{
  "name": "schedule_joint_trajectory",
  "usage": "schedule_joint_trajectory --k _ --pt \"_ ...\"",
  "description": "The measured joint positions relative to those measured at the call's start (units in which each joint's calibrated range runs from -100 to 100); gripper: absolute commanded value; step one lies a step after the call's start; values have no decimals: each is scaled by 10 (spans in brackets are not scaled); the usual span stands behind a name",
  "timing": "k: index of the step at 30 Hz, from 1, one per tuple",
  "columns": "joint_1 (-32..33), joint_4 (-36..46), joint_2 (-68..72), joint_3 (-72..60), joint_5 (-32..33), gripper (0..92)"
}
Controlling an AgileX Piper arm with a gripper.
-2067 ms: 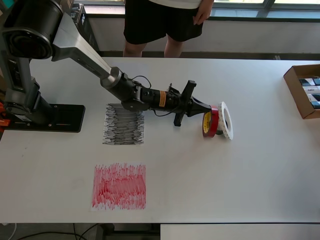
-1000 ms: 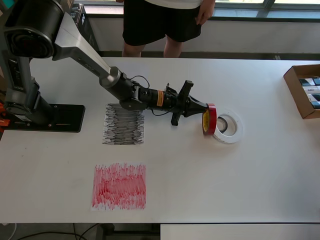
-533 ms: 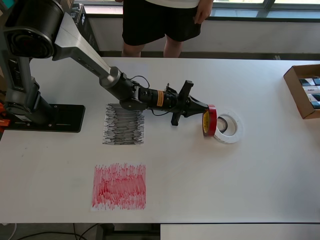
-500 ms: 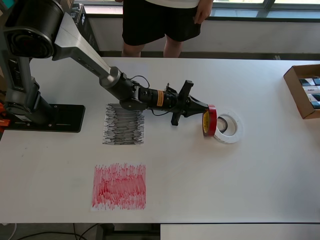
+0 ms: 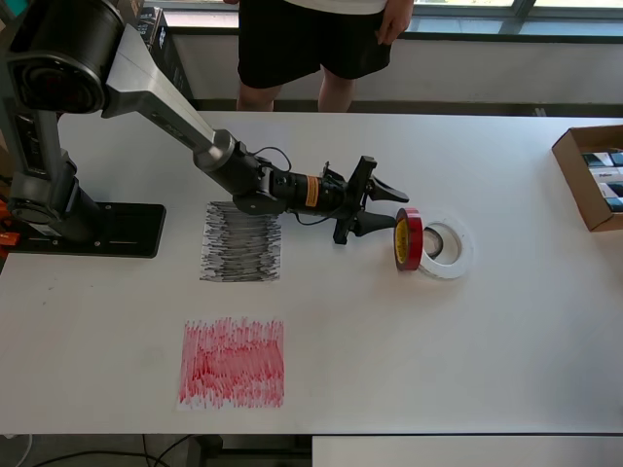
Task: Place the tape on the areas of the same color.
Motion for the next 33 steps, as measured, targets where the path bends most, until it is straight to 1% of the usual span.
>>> schedule_joint_trajectory --k 9,28,30,33 --pt "0 0 0 -33 0 572" --pt "0 -3 24 -33 0 568" --pt "0 -3 24 -33 0 547" --pt "0 -3 24 -33 0 459"
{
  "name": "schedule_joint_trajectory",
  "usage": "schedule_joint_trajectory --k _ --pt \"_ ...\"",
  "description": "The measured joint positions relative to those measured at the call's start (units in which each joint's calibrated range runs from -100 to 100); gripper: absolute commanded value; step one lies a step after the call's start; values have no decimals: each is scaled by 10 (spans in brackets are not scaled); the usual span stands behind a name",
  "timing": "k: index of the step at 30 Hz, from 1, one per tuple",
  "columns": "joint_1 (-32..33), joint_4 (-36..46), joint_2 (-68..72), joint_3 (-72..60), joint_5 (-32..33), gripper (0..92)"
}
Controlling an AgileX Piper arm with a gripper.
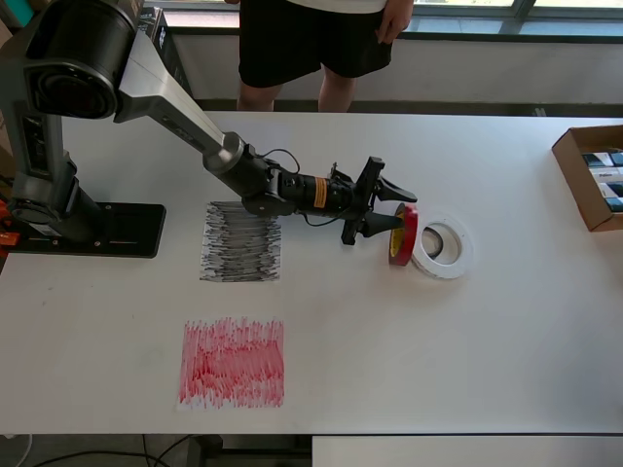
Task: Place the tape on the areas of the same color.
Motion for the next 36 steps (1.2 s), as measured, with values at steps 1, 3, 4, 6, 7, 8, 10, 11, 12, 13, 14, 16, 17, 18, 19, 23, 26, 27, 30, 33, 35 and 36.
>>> schedule_joint_trajectory --k 1,3,4,6,7,8,10,11,12,13,14,16,17,18,19,23,26,27,30,33,35,36 --pt "0 0 0 0 0 432" --pt "0 0 4 0 0 395" --pt "0 0 8 -1 0 383" --pt "0 -11 21 -9 0 364" --pt "0 -11 28 -16 0 353" --pt "0 -13 33 -24 0 329" --pt "0 -4 42 -42 0 237" --pt "0 -1 46 -50 0 174" --pt "0 2 47 -57 0 99" --pt "0 8 47 -62 0 19" --pt "0 9 47 -66 0 0" --pt "-1 11 47 -68 0 18" --pt "-1 11 47 -68 0 2" --pt "-1 11 47 -68 0 0" --pt "-1 11 47 -68 0 0" --pt "-1 11 47 -68 0 0" --pt "-1 13 47 -68 0 0" --pt "0 15 44 -68 0 0" --pt "7 27 37 -68 0 0" --pt "8 41 25 -63 0 0" --pt "11 63 10 -54 0 0" --pt "14 76 0 -47 0 0"
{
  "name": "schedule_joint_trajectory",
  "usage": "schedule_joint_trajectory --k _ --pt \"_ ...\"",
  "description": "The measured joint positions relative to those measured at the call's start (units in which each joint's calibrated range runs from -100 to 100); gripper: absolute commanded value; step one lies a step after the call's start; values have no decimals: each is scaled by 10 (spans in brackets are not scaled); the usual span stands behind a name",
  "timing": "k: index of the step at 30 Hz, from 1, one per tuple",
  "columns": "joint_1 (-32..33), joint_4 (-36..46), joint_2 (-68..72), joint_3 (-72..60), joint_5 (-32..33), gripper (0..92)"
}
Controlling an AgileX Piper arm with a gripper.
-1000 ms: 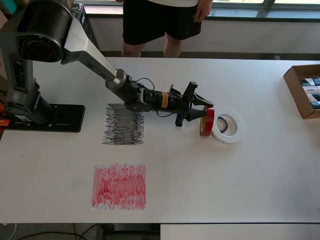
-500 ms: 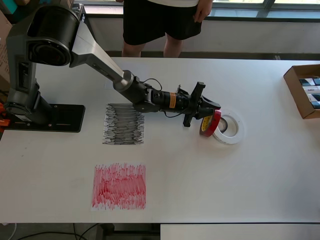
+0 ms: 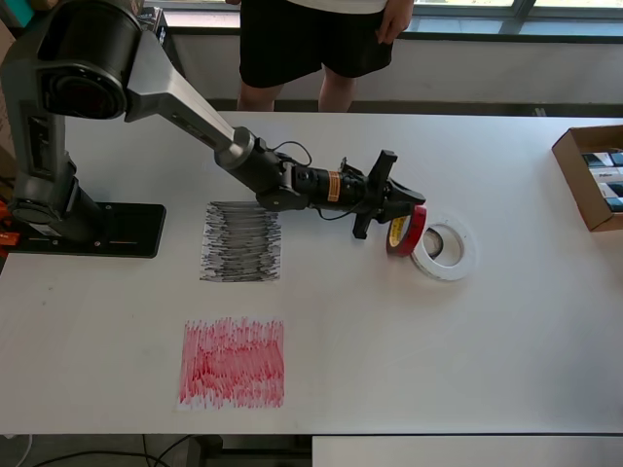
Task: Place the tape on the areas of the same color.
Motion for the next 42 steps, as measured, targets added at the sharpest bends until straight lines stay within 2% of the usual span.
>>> schedule_joint_trajectory --k 9,19,30,42 --pt "27 141 -158 65 0 0" --pt "36 283 -332 59 0 0" --pt "35 429 -471 59 161 0" --pt "-3 665 -531 -17 367 0"
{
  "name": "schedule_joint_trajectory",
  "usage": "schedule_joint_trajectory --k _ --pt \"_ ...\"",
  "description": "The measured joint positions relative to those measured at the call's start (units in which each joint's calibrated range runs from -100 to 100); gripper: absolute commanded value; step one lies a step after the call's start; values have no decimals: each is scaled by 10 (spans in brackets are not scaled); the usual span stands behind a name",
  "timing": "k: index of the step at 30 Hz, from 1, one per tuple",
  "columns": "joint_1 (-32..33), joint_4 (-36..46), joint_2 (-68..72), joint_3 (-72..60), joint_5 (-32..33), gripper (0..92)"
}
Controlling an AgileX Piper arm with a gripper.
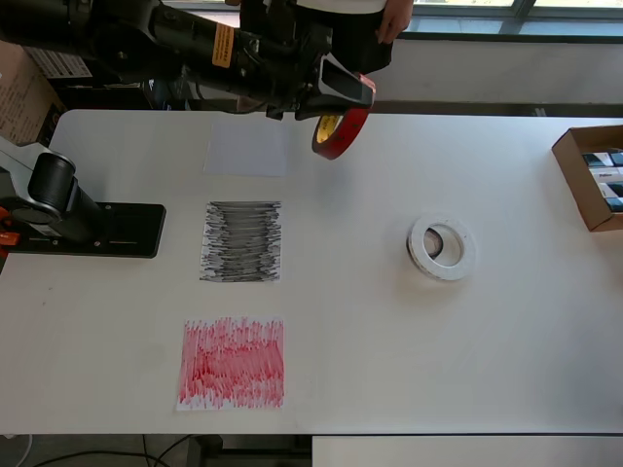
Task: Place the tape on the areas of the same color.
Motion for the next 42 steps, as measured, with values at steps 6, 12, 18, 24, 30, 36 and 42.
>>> schedule_joint_trajectory --k 6,12,18,24,30,36,42 --pt "-42 130 0 -60 100 0" --pt "-91 257 0 -72 186 0" --pt "-153 340 0 -31 232 0" --pt "-216 367 1 50 247 0" --pt "-283 365 27 110 272 0" --pt "-348 365 101 119 285 0" --pt "-398 365 189 76 285 0"
